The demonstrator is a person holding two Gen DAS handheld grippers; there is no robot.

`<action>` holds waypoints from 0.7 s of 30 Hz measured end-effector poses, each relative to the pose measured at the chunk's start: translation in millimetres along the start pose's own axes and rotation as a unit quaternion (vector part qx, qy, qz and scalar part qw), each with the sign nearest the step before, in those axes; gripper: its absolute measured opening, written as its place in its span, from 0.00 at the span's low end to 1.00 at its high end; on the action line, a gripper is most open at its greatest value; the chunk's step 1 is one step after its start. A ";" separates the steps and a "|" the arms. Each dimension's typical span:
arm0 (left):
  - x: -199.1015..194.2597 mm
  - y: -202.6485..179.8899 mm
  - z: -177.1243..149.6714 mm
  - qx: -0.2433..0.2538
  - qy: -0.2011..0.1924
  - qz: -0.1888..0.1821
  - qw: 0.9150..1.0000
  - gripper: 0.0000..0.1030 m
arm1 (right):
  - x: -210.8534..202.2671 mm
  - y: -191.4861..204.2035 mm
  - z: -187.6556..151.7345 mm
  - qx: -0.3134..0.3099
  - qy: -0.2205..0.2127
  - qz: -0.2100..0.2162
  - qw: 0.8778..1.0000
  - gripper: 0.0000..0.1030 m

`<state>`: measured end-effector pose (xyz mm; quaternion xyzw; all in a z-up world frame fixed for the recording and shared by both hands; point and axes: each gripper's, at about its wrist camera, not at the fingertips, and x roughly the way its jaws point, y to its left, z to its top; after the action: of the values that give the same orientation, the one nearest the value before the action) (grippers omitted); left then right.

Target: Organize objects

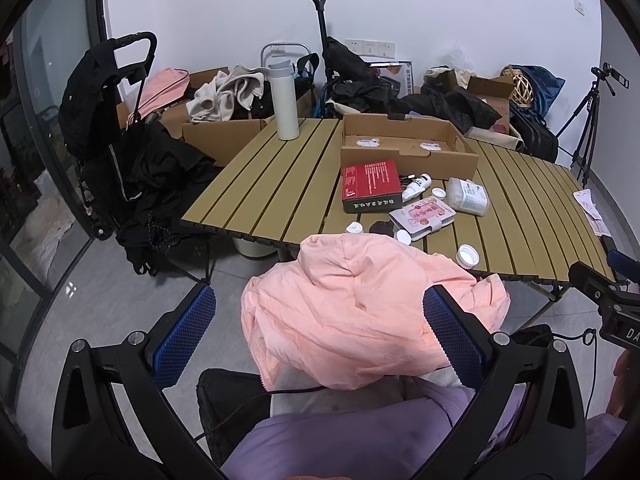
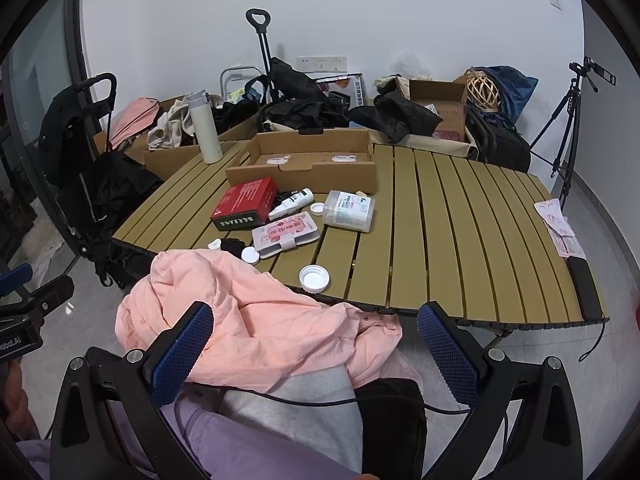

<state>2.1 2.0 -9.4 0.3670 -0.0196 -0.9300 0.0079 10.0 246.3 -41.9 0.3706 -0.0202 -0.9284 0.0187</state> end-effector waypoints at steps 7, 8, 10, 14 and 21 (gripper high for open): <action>0.3 0.3 0.1 0.000 0.001 0.000 1.000 1.00 | -0.9 1.9 -0.2 -0.005 -0.003 0.000 1.000 1.00; 0.1 0.1 0.4 0.000 0.001 0.000 1.000 1.00 | -0.8 2.1 -0.3 -0.005 -0.002 0.000 1.000 1.00; 0.6 0.3 -0.1 -0.001 0.002 0.000 1.000 1.00 | -0.8 1.9 -0.5 -0.006 -0.002 0.000 1.000 1.00; 1.3 -0.4 -0.5 0.000 0.004 0.001 1.000 1.00 | -0.6 2.0 -0.6 -0.005 -0.002 -0.001 1.000 1.00; 1.6 -0.6 -0.8 0.000 0.005 0.001 1.000 1.00 | 0.6 1.6 -1.0 -0.004 0.000 -0.005 1.000 1.00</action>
<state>1.5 2.6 -11.0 0.3715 -0.0202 -0.9282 0.0093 10.3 244.7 -43.0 0.3702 -0.0150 -0.9287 0.0159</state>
